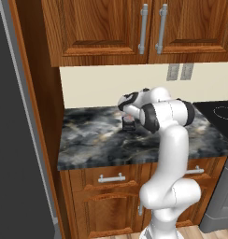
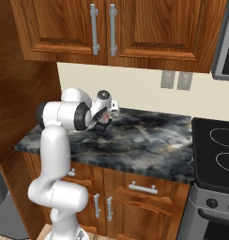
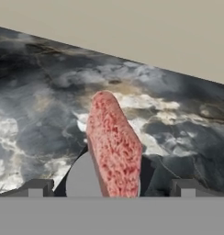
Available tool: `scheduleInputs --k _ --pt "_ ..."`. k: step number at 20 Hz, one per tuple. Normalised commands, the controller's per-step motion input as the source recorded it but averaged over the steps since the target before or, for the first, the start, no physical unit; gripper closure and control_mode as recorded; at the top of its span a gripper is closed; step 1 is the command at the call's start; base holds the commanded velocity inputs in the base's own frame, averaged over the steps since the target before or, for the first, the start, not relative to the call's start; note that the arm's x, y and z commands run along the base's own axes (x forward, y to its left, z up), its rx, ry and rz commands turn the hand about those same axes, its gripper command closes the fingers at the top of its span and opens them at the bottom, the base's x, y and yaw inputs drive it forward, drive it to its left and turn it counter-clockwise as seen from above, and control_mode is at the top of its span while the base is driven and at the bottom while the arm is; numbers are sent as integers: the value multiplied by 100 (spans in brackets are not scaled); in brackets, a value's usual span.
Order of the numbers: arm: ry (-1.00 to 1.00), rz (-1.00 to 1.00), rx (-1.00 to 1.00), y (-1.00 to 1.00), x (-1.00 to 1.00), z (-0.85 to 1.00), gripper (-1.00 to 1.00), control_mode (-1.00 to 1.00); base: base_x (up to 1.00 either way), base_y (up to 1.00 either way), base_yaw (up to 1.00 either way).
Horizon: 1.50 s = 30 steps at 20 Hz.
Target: Take the steak from the fridge and place it on the digital scale on the counter by the fridge. Wait a few seconds for a reading, then move it to the plate on the dining counter.
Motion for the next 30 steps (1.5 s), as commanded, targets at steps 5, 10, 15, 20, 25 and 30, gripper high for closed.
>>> scheduleInputs --k 5,10,15,20,25,30 --pt "1 0 0 0 29 -7 -100 -100 0 0 0" --pt "3 0 0 0 18 -10 -100 -100 0 0 0" --pt "4 0 0 0 12 -15 -100 -100 0 0 0" --pt "5 0 0 0 19 -15 -100 -100 0 0 0" --pt "5 0 0 0 21 -15 -100 -100 0 0 0" --pt "4 0 0 1 14 -13 -100 -100 0 0 0"
